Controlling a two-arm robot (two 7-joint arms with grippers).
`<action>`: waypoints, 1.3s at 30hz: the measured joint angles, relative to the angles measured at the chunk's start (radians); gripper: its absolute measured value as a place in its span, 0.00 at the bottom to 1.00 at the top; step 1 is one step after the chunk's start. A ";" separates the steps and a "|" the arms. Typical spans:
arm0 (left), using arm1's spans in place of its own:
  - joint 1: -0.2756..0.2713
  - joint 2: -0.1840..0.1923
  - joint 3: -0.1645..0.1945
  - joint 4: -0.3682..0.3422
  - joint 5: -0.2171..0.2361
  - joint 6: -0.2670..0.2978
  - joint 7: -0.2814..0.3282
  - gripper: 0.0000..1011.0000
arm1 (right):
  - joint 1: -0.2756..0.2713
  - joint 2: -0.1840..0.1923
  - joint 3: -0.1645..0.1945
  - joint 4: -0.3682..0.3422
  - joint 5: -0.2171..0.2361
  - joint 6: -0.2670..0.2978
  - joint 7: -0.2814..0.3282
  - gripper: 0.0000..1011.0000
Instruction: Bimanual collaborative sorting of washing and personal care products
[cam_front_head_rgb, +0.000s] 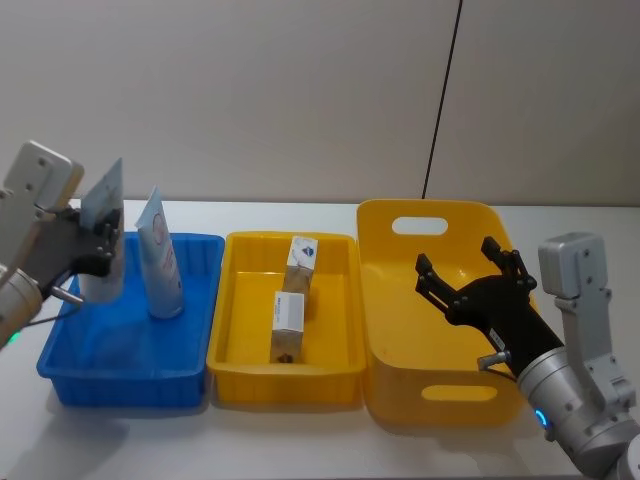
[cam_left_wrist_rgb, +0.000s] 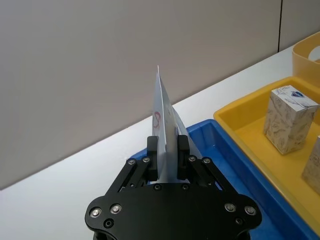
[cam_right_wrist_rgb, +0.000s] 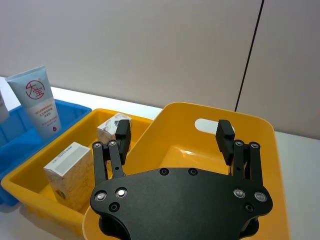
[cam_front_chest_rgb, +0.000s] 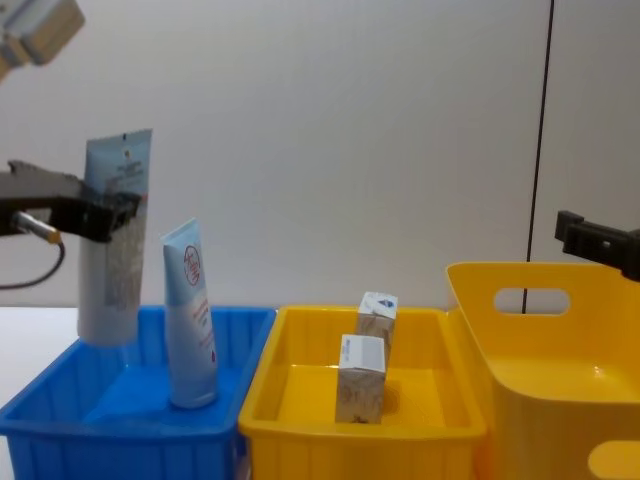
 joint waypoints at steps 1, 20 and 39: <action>0.000 0.012 -0.003 -0.015 0.001 0.007 -0.010 0.21 | 0.000 0.000 0.000 0.000 0.000 0.000 0.000 0.99; -0.050 0.105 -0.033 -0.111 -0.049 0.003 -0.198 0.21 | 0.000 0.000 0.000 0.000 0.000 0.000 0.000 0.99; -0.217 0.080 0.024 -0.036 -0.153 -0.096 -0.420 0.21 | 0.000 0.000 0.000 0.000 0.000 0.000 0.000 0.99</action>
